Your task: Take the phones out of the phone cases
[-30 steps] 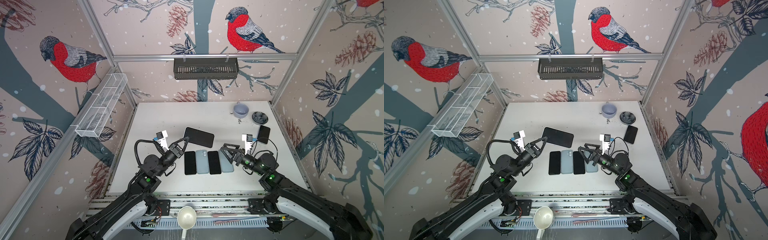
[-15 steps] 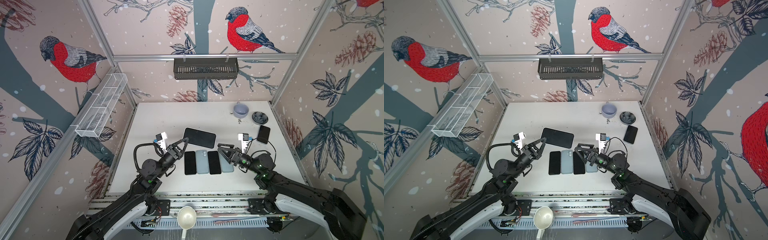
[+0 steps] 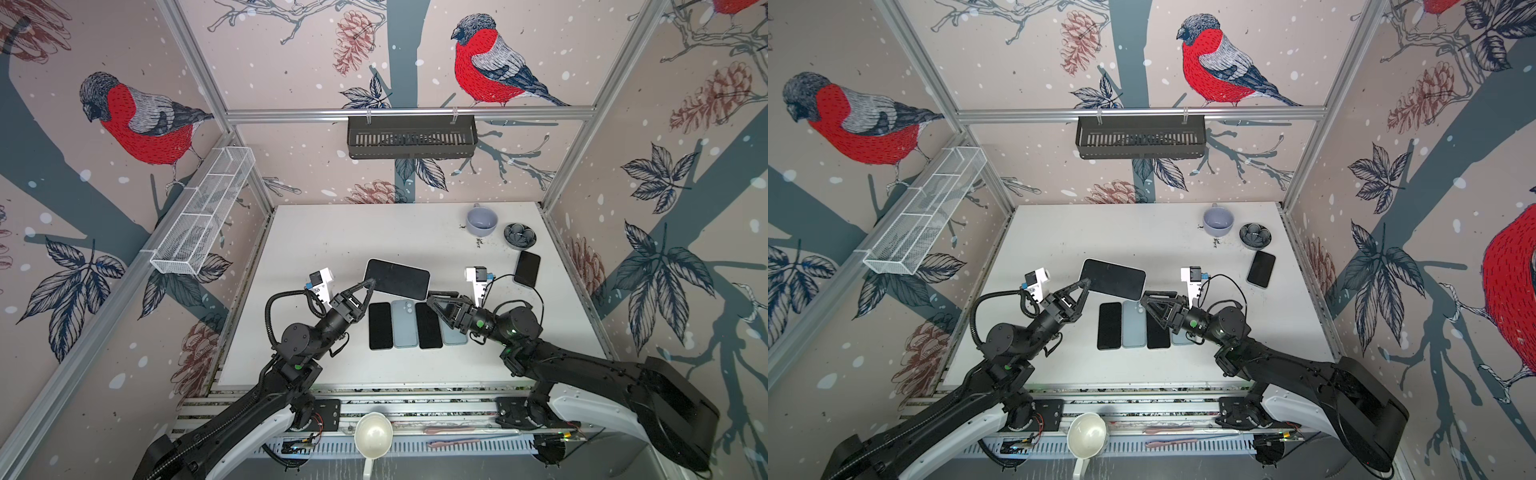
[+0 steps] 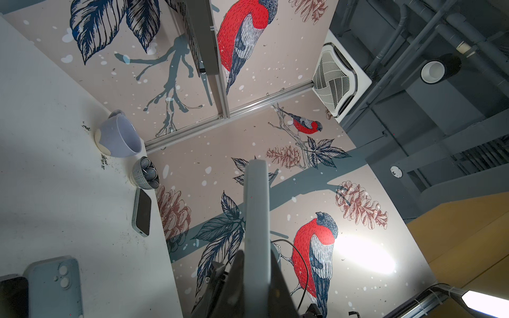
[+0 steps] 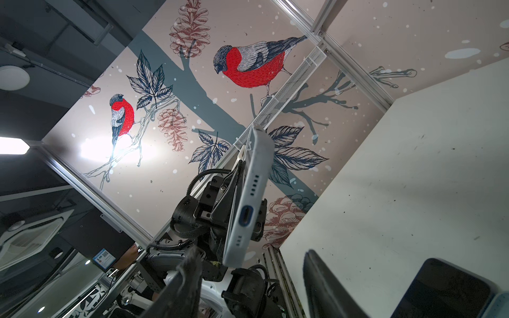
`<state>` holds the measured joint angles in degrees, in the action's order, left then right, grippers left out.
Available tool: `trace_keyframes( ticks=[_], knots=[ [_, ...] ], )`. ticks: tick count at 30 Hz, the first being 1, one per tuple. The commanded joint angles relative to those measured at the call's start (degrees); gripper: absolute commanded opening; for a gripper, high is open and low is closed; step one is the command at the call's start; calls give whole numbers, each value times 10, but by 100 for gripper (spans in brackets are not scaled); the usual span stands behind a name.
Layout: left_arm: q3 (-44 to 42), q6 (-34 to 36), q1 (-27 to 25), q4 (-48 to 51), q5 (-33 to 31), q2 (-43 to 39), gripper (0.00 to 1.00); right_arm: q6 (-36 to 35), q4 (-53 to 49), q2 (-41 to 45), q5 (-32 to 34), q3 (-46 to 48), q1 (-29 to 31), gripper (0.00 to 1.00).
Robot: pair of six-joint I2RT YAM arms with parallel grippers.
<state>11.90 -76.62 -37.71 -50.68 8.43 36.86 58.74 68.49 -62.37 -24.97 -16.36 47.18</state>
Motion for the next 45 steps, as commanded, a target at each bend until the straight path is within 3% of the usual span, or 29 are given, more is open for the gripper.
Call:
trace_keyframes(
  ticks=[1,15,18,21,31,35,41,45],
  knots=[
    [-3,-6,1,-64,-15,-5,0,4,36,-8,-6,-7,4,58],
    [-12,-3,0,-74,-26,-5,0,18,76,-51,-23,-20,15,42],
    [-13,-4,1,-77,-25,-1,0,22,78,-58,-21,-23,17,31],
    [-14,-2,0,-77,-27,-1,0,30,95,-68,-27,-25,18,29],
    [-2,1,0,-40,-22,0,0,0,65,-66,-54,-38,19,3],
    [20,12,1,-8,-7,11,0,-98,-5,-41,-87,-49,19,0],
    [85,38,0,55,53,56,0,-356,-149,15,-127,-58,25,0],
    [122,45,1,76,81,91,0,-516,-228,52,-82,-76,29,0]
  ],
)
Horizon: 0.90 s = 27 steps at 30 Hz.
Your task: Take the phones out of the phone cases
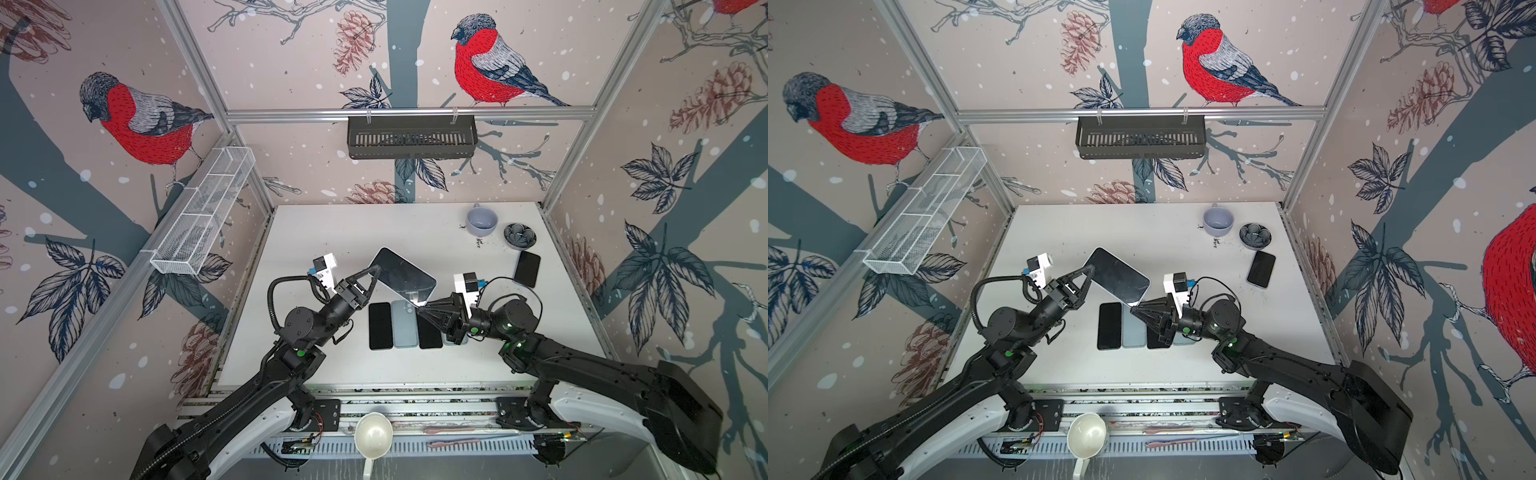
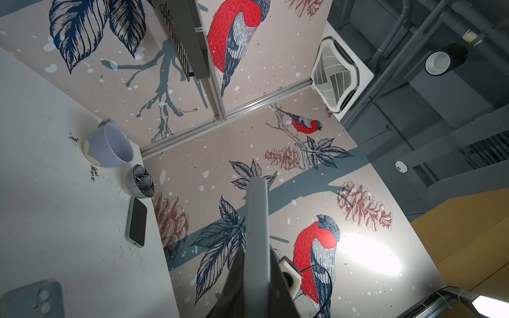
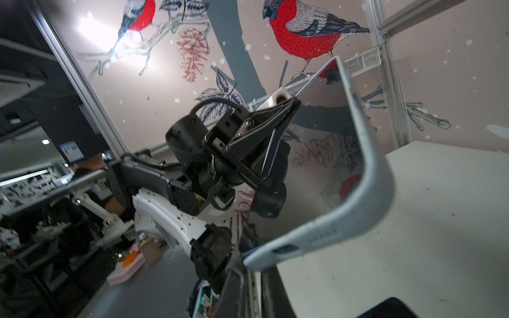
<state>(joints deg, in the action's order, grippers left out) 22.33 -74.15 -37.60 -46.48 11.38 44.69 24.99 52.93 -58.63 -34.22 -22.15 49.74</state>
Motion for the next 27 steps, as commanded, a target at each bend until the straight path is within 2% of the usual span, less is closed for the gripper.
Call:
trace_keyframes(
  ticks=[1,4,7,8,9,10,13,15,16,22,27],
  knots=[
    [26,26,0,44,52,19,0,-210,-99,19,40,-30,3,0],
    [44,32,1,58,56,36,0,-268,-178,18,106,-71,-9,0],
    [53,37,2,60,56,46,0,-266,-211,32,176,-81,-17,0],
    [53,36,2,59,55,46,0,-254,-206,44,188,-69,-18,5],
    [51,36,3,56,52,46,0,-240,-183,62,191,-41,-22,15],
    [52,36,3,56,53,46,0,-223,-152,85,194,-7,-24,30],
    [51,33,4,51,53,47,0,-173,-66,146,216,83,-32,63],
    [44,30,5,32,50,46,0,-128,-44,178,220,116,-41,76],
    [42,31,4,25,49,43,0,-106,-38,191,207,126,-48,80],
    [31,33,5,-14,48,40,0,37,-68,196,132,104,-57,91],
    [13,23,4,-57,44,38,0,159,16,128,46,91,-70,91]
  ],
)
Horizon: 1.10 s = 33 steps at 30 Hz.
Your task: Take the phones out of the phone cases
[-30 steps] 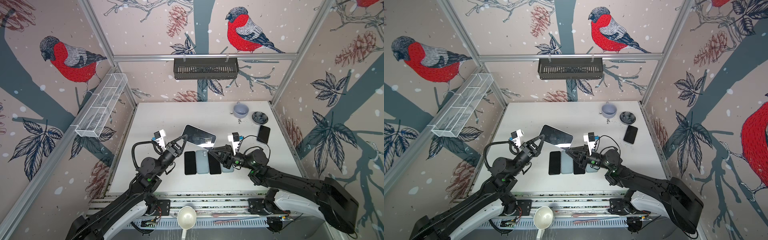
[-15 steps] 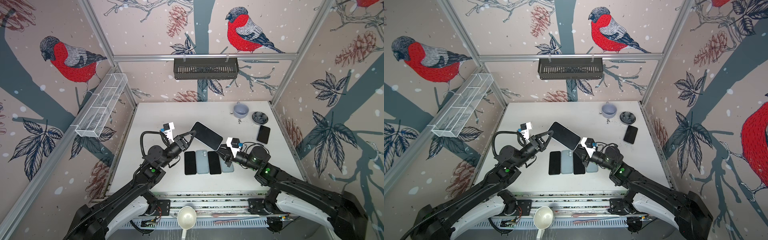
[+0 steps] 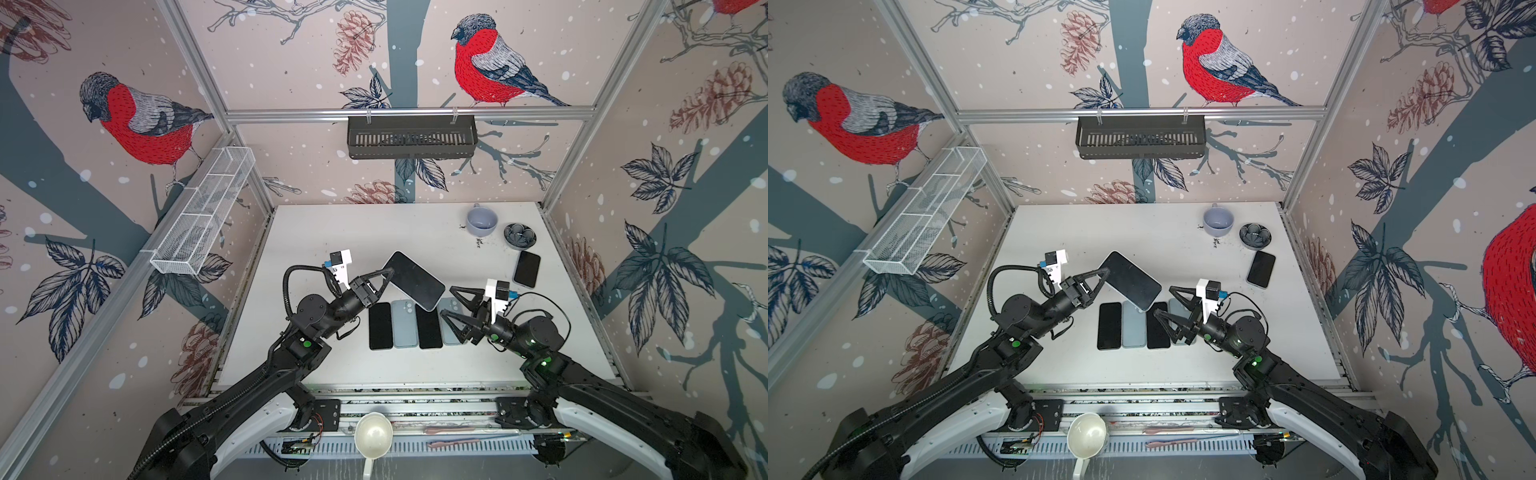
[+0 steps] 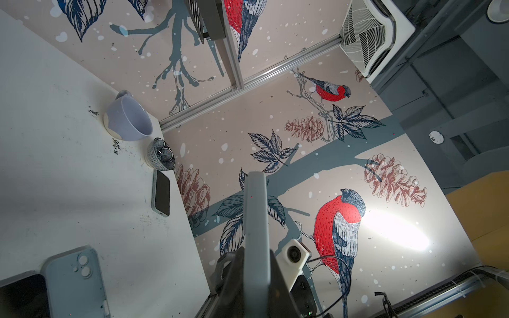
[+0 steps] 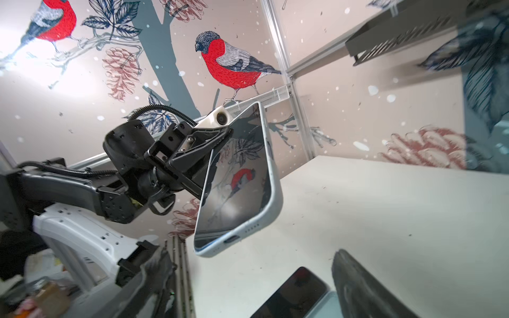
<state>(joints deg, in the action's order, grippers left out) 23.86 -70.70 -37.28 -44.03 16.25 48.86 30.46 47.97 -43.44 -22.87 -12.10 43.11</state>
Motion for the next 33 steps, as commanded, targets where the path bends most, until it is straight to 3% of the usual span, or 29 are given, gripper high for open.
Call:
trace_keyframes(
  ticks=[1,9,20,30,33],
  knots=[
    [-3,-13,1,-82,-4,-4,0,122,86,-39,-82,-12,-2,90],
    [-13,-16,1,-93,-8,-15,0,159,157,-88,-107,-15,4,84],
    [-17,-50,1,-114,4,1,0,135,131,-116,-89,-30,9,76],
    [-25,-74,-15,-129,1,-2,0,94,60,-139,-6,-52,15,63],
    [-38,-95,-29,-130,-21,-14,0,56,23,-132,70,-47,33,61]
  ],
)
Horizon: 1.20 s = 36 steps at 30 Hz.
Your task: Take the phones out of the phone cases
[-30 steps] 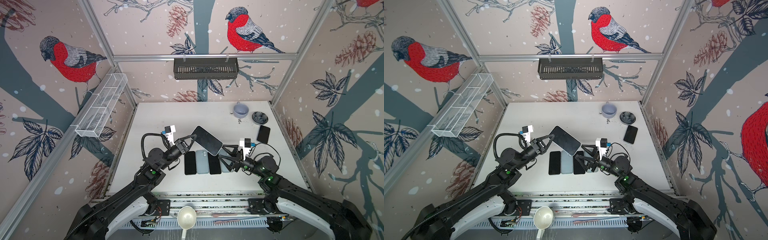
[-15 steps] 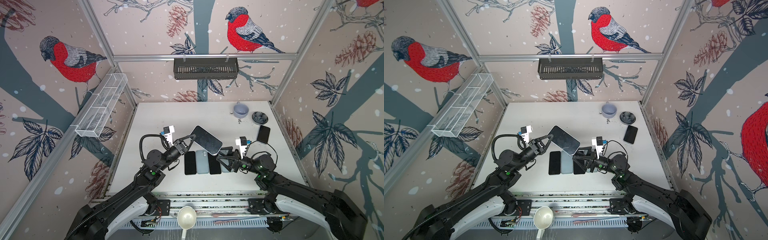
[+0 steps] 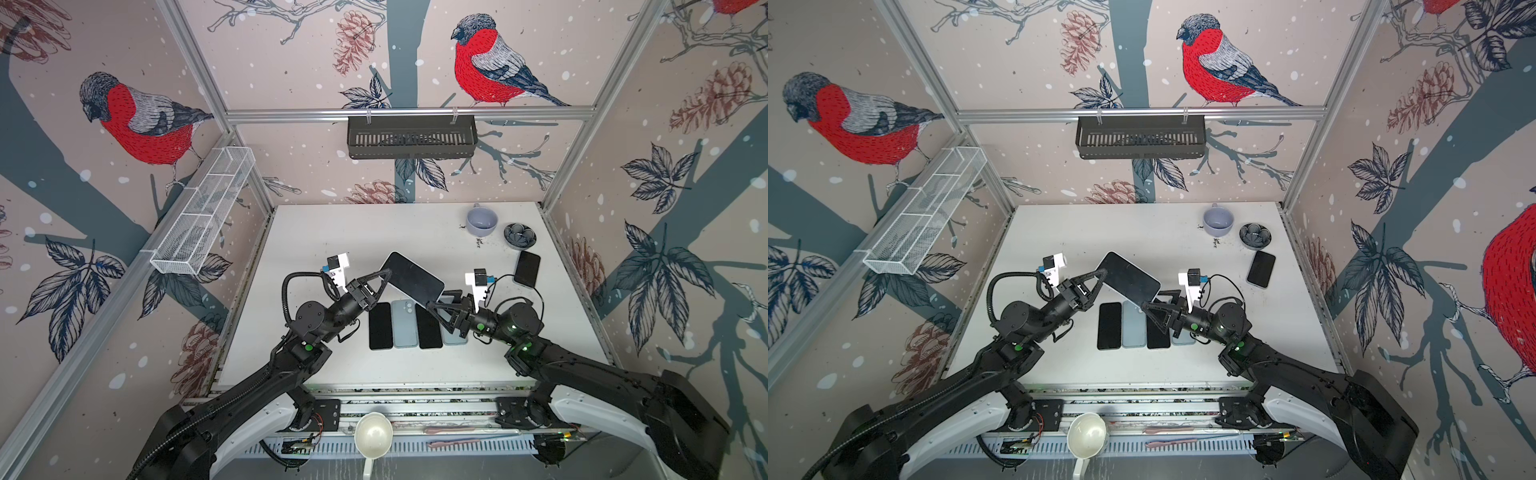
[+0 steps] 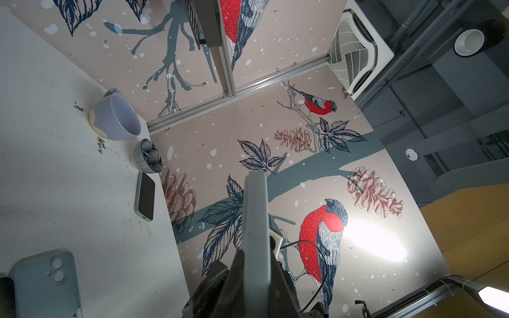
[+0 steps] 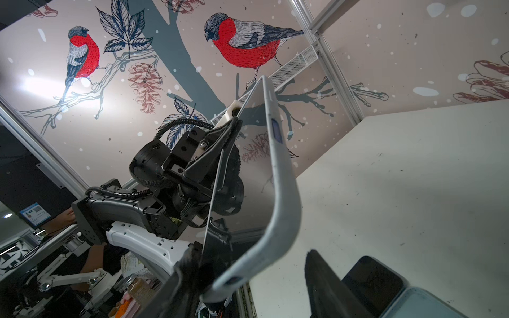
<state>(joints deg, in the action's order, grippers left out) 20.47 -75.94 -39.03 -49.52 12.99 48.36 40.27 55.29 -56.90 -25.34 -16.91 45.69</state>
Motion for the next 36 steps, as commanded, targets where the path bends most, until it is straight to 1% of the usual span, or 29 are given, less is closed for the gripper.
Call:
trace_keyframes(
  ticks=[1,2,5,6,9,11,12,14,15,17,19,27,30,33,36],
  knots=[
    [-4,-45,-21,-74,3,-11,0,-49,-52,5,120,6,10,61],
    [-2,-47,-29,-64,-6,-13,0,-57,-57,7,141,7,10,61],
    [-1,-54,-62,-44,-43,-23,0,-88,-90,11,241,7,26,56],
    [-2,-60,-71,-40,-55,-25,0,-109,-90,10,265,8,36,55],
    [-8,-65,-95,-34,-98,-34,0,-161,-95,-2,374,8,78,56],
    [-14,-69,-108,-38,-118,-36,0,-178,-96,-17,420,6,91,56],
    [-19,-74,-110,-49,-126,-36,0,-189,-89,-25,432,8,97,56],
    [-26,-79,-109,-61,-139,-39,0,-207,-75,-38,478,15,114,56],
    [-26,-80,-110,-56,-147,-41,0,-216,-58,-43,491,25,120,58],
    [-27,-82,-110,-57,-154,-40,0,-225,-23,-54,508,45,128,64],
    [-28,-86,-110,-73,-154,-32,0,-224,-23,-62,526,48,127,64],
    [-25,-92,-110,-66,-179,-36,0,-255,0,-78,557,59,138,77],
    [-31,-89,-110,-75,-196,-42,0,-265,0,-78,562,58,146,80],
    [-28,-92,-110,-68,-195,-42,0,-270,4,-78,560,58,151,82],
    [-39,-97,-110,-91,-207,-39,0,-277,5,-85,572,53,164,83]
  ],
)
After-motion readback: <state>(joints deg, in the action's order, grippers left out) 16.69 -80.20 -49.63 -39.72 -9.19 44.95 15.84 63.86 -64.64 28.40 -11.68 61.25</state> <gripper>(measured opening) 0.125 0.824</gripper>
